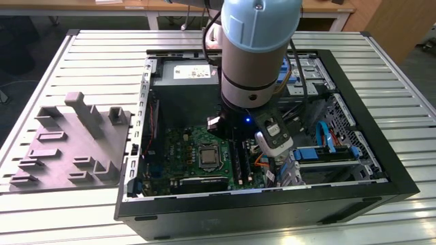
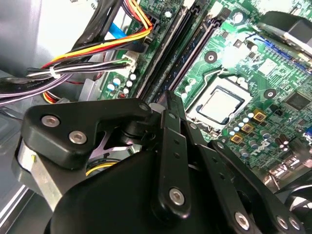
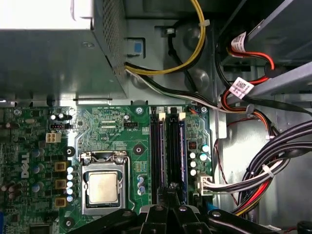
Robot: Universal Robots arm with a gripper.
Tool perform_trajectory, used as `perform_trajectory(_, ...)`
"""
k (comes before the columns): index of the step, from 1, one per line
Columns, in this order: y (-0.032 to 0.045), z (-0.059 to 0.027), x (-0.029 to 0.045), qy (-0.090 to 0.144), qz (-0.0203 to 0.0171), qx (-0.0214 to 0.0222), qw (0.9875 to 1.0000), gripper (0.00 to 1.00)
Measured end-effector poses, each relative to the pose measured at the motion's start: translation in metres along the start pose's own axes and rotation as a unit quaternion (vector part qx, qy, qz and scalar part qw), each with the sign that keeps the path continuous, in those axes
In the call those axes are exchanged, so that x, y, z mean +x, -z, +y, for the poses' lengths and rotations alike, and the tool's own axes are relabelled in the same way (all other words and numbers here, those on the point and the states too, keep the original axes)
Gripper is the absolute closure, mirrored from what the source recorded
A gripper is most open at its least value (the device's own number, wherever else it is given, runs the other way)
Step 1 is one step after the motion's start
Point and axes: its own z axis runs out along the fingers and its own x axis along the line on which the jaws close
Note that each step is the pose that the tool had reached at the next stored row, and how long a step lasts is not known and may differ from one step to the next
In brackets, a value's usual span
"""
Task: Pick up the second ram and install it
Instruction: 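Press down the second ram until it locks into place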
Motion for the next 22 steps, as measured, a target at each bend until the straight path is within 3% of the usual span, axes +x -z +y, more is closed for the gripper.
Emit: perform_trajectory(22, -0.0036, -0.0178, -0.0007, 0.015, 0.0030, 0.0039, 0.9999, 0.90)
